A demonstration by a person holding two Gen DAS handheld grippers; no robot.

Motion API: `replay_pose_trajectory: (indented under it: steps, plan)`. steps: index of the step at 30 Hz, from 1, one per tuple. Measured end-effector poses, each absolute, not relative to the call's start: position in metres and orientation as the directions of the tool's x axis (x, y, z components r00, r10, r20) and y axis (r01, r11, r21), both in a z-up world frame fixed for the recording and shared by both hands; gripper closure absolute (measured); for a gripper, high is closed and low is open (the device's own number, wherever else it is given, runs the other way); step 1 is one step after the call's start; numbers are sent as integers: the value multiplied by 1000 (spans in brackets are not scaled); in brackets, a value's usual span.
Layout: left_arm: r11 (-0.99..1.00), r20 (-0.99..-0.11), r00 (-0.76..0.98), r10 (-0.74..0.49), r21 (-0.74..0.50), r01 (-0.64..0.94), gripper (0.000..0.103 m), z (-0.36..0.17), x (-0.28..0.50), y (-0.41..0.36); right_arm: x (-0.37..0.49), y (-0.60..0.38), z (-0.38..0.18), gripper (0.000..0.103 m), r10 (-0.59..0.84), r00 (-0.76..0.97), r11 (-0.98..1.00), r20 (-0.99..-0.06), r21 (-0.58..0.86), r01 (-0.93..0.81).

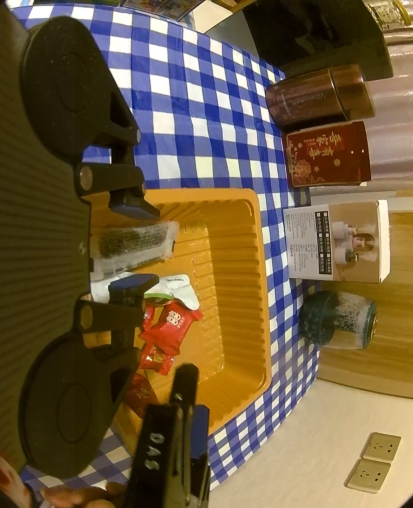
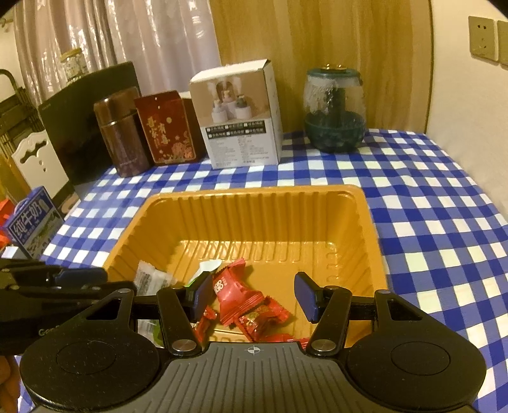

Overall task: Organize snacks
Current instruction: 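Open the left tool to release the red wrapper while the right tool releases its wrapper, then move both open tools back from the tray toward the remaining snacks on the cloth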

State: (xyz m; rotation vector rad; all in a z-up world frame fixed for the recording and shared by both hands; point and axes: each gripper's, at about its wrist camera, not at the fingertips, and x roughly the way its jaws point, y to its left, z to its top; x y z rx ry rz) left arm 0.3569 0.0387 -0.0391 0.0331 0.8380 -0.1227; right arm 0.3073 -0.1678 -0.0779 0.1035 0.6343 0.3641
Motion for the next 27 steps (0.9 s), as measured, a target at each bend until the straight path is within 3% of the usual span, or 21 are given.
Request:
replay_pose_trajectory:
  steps: [11, 27]
  plan:
    - [995, -716, 691, -93, -42, 90, 69, -25, 328, 53, 277, -196, -65, 46, 340, 797, 939, -499, 225, -260]
    - [993, -727, 678, -111, -60, 99, 41, -30, 263, 55, 224, -254, -67, 46, 272, 816, 956, -510, 237, -171]
